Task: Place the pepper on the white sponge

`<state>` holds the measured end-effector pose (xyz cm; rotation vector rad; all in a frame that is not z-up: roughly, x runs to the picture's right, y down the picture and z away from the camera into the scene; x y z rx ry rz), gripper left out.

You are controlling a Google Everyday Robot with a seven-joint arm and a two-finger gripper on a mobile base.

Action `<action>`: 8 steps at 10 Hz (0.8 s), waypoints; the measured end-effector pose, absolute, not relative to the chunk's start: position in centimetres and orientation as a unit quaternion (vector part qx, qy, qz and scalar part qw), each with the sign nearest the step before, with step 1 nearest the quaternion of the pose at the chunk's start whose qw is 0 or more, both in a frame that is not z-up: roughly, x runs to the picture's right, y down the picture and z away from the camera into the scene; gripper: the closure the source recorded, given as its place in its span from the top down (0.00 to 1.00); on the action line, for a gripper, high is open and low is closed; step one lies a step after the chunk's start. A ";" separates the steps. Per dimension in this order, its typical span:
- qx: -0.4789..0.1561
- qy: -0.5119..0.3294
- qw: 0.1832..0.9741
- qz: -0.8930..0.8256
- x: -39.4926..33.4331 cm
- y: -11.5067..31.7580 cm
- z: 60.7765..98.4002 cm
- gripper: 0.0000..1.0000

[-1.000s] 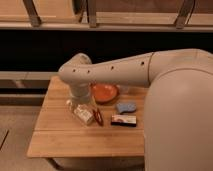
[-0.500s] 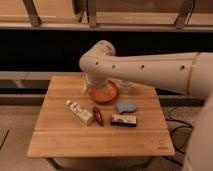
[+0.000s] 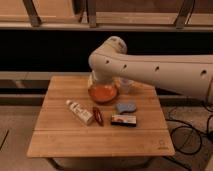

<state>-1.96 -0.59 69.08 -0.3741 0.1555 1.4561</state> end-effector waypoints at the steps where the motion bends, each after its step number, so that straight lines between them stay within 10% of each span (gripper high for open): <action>1: -0.170 0.092 0.720 0.666 -0.1 0.7 70.4 0.65; 8: -0.161 0.090 0.692 0.698 9.8 1.3 78.0 0.65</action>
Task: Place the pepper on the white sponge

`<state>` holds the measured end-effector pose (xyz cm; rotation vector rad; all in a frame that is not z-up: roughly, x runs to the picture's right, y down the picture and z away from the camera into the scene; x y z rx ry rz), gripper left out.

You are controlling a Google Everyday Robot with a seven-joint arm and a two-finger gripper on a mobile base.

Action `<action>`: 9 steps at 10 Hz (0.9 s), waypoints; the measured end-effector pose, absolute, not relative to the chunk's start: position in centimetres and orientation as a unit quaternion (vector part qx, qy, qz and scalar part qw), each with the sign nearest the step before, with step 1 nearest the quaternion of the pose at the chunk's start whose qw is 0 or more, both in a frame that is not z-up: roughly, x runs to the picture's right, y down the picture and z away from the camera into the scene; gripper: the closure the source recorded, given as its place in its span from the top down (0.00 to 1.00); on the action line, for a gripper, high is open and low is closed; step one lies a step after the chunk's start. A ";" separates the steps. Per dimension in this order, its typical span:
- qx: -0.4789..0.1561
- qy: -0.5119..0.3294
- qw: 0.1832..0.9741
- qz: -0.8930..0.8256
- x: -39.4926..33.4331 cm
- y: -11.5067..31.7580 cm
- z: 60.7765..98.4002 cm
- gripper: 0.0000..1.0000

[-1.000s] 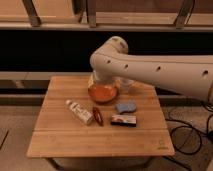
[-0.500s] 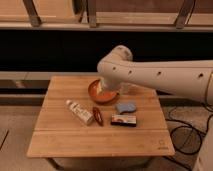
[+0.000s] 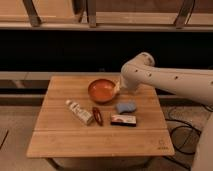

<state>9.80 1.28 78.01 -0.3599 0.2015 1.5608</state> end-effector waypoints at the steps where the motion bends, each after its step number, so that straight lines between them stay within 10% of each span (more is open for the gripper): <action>1: -0.176 0.073 0.698 0.690 7.9 1.1 78.9 0.65; 9: -0.296 0.084 0.720 0.622 -3.7 7.8 77.6 0.65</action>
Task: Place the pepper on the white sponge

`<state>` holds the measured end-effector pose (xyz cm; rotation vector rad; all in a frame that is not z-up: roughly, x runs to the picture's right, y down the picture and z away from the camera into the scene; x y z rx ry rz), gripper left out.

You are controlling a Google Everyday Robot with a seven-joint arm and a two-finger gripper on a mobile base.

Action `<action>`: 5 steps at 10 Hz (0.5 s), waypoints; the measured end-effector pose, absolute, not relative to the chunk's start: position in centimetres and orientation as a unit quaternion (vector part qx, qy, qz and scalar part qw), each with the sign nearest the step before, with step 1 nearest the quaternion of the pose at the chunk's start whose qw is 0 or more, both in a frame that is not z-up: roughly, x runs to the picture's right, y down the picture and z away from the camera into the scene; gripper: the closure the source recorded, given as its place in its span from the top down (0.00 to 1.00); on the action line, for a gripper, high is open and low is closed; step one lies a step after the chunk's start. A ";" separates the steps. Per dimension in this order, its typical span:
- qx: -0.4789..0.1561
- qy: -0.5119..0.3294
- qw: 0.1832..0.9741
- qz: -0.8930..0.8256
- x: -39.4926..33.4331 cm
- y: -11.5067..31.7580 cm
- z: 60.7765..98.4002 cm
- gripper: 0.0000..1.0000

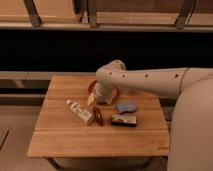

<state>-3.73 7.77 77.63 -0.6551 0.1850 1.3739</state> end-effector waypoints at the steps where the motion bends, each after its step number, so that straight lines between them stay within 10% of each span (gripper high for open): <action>1: -0.296 0.084 0.720 0.622 -3.6 7.8 77.6 0.65; 5: -0.326 0.099 0.699 0.628 -3.5 10.9 79.4 0.65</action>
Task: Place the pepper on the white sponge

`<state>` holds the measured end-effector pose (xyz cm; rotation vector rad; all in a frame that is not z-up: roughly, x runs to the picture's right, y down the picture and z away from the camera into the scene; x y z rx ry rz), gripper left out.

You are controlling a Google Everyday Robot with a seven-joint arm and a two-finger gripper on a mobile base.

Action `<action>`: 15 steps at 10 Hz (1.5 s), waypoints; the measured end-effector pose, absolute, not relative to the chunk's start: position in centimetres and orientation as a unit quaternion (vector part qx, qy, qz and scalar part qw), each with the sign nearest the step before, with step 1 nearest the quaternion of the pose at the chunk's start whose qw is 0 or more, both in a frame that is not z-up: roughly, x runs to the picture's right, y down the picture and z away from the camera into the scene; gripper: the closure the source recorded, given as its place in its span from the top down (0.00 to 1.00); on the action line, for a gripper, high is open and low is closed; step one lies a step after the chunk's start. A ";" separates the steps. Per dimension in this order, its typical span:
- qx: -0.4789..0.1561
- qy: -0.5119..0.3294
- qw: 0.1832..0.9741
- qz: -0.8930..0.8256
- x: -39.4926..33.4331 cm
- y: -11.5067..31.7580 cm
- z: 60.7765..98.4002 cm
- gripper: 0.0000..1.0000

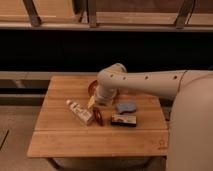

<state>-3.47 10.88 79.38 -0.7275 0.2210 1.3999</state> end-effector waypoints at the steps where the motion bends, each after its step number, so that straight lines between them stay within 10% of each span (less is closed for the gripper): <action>1: -0.341 0.111 0.688 0.631 -3.0 12.6 80.7 0.65; 15: -0.353 0.156 0.708 0.591 -3.8 13.5 88.5 0.65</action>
